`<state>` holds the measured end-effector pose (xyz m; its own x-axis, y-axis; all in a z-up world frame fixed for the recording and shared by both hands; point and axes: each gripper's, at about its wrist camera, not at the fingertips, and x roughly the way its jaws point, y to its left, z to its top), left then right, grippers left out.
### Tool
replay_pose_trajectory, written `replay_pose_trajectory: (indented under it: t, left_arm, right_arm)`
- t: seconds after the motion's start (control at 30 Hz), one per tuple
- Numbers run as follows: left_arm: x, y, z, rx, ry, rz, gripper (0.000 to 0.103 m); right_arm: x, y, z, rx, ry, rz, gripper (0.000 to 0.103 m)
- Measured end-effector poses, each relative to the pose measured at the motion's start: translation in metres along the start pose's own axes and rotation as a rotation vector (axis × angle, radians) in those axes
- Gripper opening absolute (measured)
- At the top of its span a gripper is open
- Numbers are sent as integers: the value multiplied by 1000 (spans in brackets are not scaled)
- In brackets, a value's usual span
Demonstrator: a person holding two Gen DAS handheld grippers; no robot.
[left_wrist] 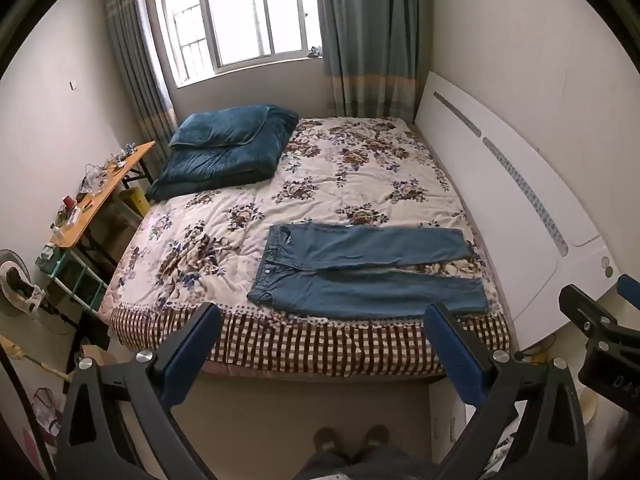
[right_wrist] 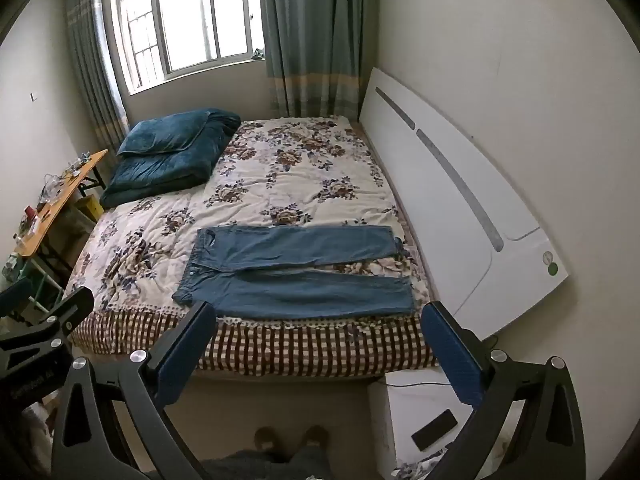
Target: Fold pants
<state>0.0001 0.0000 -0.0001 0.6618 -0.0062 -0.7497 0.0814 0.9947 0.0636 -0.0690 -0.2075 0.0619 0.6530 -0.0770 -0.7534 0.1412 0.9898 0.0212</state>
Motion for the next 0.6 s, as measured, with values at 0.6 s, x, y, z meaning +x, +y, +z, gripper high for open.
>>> replay_pose_trajectory:
  t: [0.6]
  left_arm:
    - [0, -2, 9, -4, -13, 8, 103]
  right_arm:
    - [0, -3, -1, 1, -3, 2, 103]
